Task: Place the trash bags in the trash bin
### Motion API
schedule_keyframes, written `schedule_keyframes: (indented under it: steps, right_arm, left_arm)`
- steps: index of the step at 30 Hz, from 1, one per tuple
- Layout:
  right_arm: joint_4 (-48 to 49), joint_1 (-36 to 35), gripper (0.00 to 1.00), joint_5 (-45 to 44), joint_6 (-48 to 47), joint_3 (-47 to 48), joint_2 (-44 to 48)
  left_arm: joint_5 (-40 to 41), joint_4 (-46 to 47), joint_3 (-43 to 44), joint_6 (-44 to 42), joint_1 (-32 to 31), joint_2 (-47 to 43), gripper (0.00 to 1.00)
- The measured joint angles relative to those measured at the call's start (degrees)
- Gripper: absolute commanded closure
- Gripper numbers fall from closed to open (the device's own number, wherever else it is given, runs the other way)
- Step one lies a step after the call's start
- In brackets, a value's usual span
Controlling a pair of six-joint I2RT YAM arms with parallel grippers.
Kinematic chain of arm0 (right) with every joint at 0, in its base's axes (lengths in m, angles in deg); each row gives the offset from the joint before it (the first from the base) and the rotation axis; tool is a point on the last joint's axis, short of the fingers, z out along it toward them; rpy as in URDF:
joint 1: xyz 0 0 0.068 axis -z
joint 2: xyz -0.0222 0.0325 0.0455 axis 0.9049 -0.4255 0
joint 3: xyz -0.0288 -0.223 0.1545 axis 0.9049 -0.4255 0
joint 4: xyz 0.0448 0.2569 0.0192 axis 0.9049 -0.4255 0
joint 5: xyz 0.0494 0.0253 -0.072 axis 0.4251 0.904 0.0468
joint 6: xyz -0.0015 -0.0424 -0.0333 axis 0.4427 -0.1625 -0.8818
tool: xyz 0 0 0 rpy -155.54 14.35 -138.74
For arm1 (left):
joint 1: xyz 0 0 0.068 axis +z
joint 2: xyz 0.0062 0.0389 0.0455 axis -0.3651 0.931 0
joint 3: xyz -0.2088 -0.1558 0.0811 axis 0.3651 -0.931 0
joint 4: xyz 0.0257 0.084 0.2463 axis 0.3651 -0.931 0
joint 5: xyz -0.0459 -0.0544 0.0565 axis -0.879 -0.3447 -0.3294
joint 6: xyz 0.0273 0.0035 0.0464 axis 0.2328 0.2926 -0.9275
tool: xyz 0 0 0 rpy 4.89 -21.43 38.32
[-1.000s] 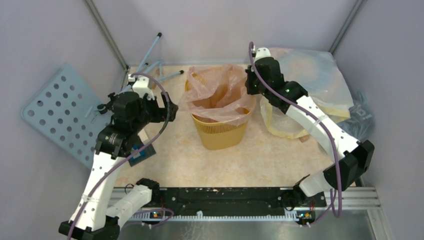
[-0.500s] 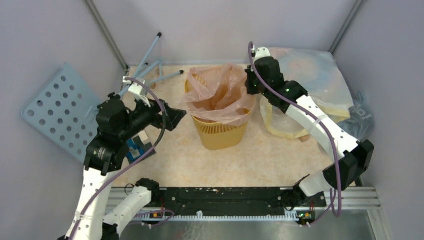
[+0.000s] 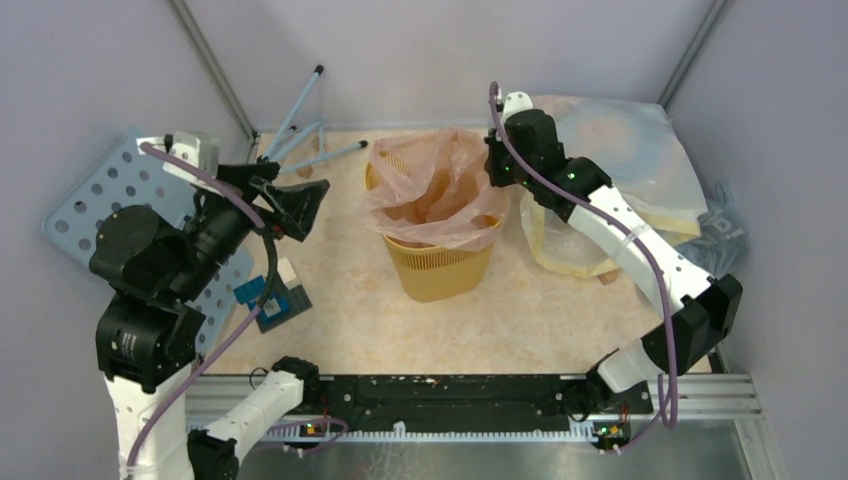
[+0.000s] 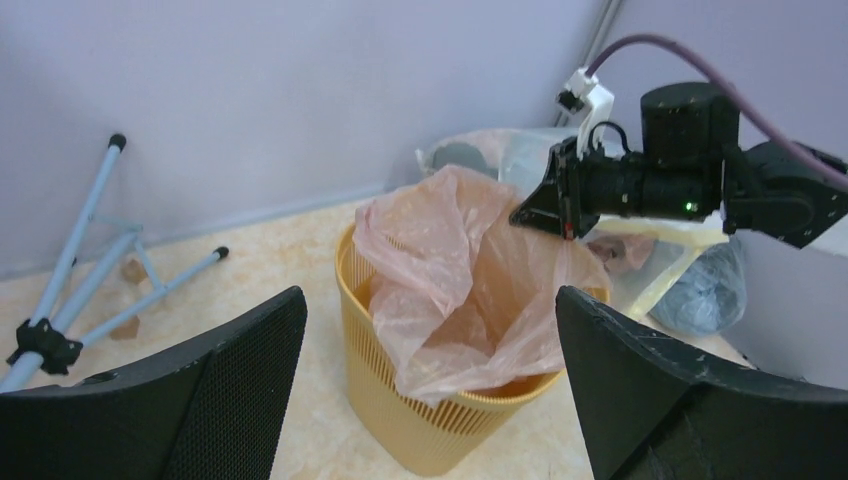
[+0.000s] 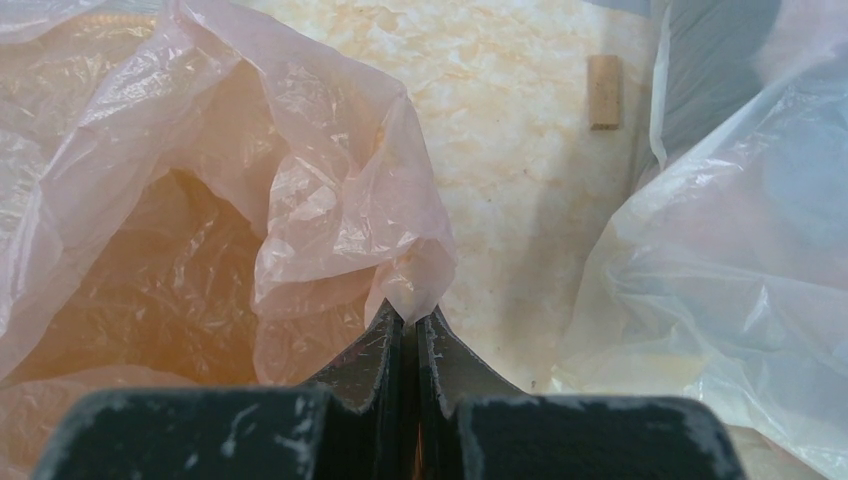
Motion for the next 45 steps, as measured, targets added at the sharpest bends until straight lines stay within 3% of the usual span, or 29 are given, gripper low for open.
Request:
schedule_keyframes:
  steps: [3,13,26,35,37,41,45]
  right_arm:
    - [0.0,0.0,1.0,0.83,-0.7,0.44,-0.44]
    - [0.13,0.09,1.0,3.34,-2.45,0.28,-0.31]
    - [0.28,0.11,1.0,9.25,-5.55,-1.01,0.98]
    - [-0.2,0.11,1.0,15.69,-8.92,-1.29,1.4]
    - [-0.22,0.11,1.0,16.35,-9.33,-1.29,1.4]
    - [-0.26,0.11,1.0,16.37,-9.62,-1.29,1.38]
    - [-0.37,0.11,1.0,16.35,-9.62,-1.22,1.33]
  left_arm:
    - [-0.42,2.23,2.47,0.55,0.0,3.19,0.01]
    - [-1.18,9.53,-4.57,5.7,0.02,17.07,0.01]
    - [-1.18,12.96,0.44,7.34,0.96,20.61,0.02]
    - [-2.58,11.93,2.99,7.85,3.76,24.83,0.24]
    - [-4.04,11.63,4.33,7.96,4.98,26.47,0.23]
    - [-7.65,9.42,4.61,7.54,6.54,27.41,0.11]
    - [-11.63,7.28,1.16,6.86,6.58,23.82,0.11]
